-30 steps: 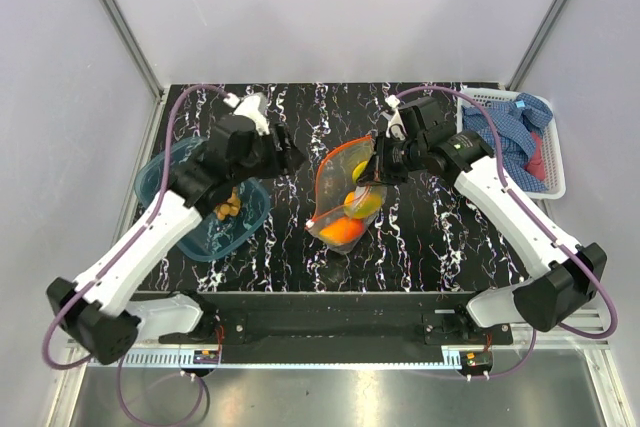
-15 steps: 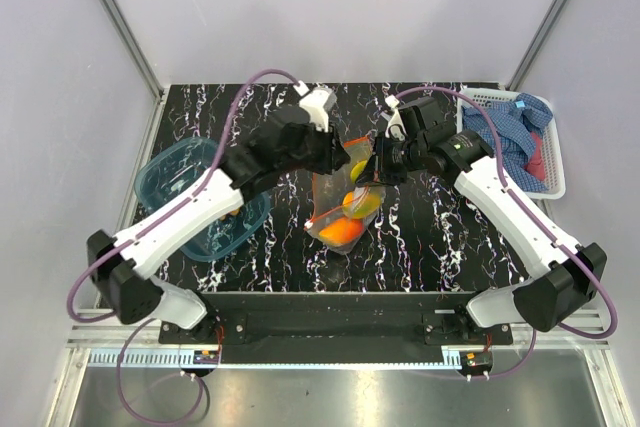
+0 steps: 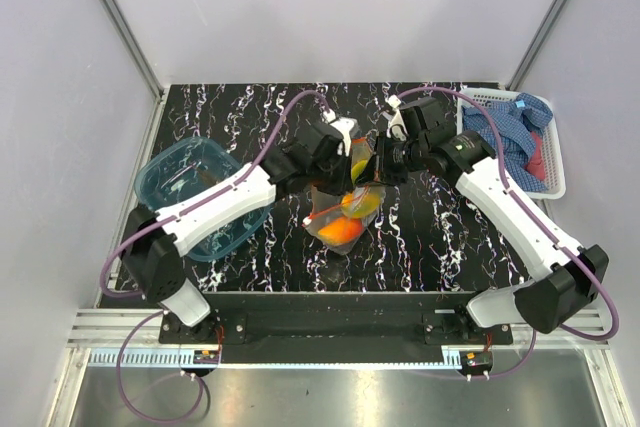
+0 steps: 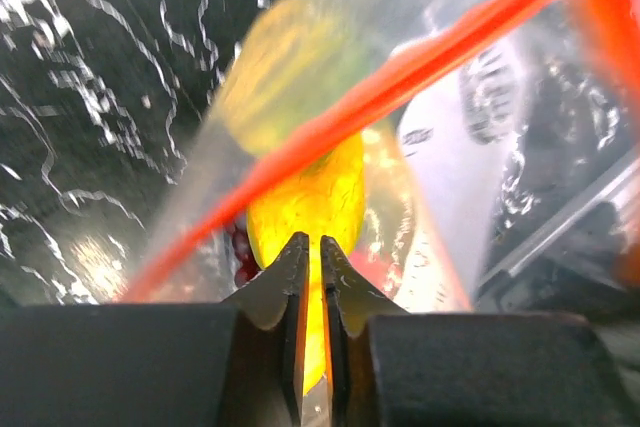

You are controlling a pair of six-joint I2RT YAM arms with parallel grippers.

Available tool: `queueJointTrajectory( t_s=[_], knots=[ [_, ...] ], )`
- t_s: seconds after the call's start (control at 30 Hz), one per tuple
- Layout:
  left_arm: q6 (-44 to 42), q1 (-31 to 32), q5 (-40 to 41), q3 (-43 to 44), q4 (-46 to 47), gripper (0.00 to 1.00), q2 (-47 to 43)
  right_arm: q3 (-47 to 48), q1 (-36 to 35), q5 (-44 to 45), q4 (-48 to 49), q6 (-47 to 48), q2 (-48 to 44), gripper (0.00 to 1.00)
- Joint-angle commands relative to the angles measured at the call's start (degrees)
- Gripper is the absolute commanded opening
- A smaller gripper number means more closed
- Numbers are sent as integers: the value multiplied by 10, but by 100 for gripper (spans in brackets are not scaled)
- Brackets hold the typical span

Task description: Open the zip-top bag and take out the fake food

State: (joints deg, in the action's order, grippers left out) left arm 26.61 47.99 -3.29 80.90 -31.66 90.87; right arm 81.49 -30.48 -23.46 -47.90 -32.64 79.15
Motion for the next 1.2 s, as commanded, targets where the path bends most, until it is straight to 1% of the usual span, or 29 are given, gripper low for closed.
queueJointTrajectory(
  t_s=[0.0,0.07,0.1,0.17,0.2,0.23,0.3,0.33,0.4,0.43,0.5,0.53,0.57,0.7,0.83,0.87,0.93,0.97,1.07,1.1,1.17],
  knots=[
    [19,10,-18,1,-11,14,27,0,-1,-1,17,-8,-32,0],
    [22,13,-20,9,-15,22,42,-9,-1,3,12,-10,-37,0],
    [22,14,-17,12,-17,31,47,-12,-1,3,13,-10,-41,0],
    [21,15,-16,14,-18,41,59,-20,-1,4,11,-10,-45,0],
    [21,15,-15,15,-19,51,62,-21,-1,7,10,-11,-50,0],
    [20,16,-14,15,-18,56,69,-24,-1,7,10,-13,-51,0],
    [20,17,-22,15,-17,62,77,-27,-2,9,9,-14,-55,0],
    [20,17,-29,15,-15,66,84,-29,-1,10,11,-14,-57,0],
    [21,17,-55,18,-11,70,99,-33,-1,15,7,-14,-63,0],
    [22,18,-65,18,-8,74,101,-38,-1,16,6,-13,-66,0],
    [24,19,-93,12,12,77,106,-48,-1,18,5,-13,-70,0],
    [27,20,-101,8,19,80,108,-51,-1,18,4,-13,-73,0],
    [31,20,-114,6,30,80,110,-55,-1,20,4,-13,-77,0],
    [42,24,-140,-14,61,80,121,-68,-2,29,3,-15,-90,0],
    [43,26,-140,-20,82,75,126,-70,-1,35,-2,-15,-98,0],
    [42,26,-142,-17,83,72,129,-70,-1,35,-1,-15,-100,0],
    [39,26,-152,-11,85,67,134,-72,-1,35,-2,-17,-102,0],
    [39,26,-154,-11,87,58,136,-73,-1,36,-4,-17,-104,0],
    [41,26,-151,-7,88,42,133,-75,-1,39,-6,-16,-108,0],
    [36,26,-148,-7,86,33,130,-77,-1,41,-7,-15,-107,0],
    [29,26,-135,-1,73,26,120,-78,-1,43,-9,-14,-107,0]
  ],
)
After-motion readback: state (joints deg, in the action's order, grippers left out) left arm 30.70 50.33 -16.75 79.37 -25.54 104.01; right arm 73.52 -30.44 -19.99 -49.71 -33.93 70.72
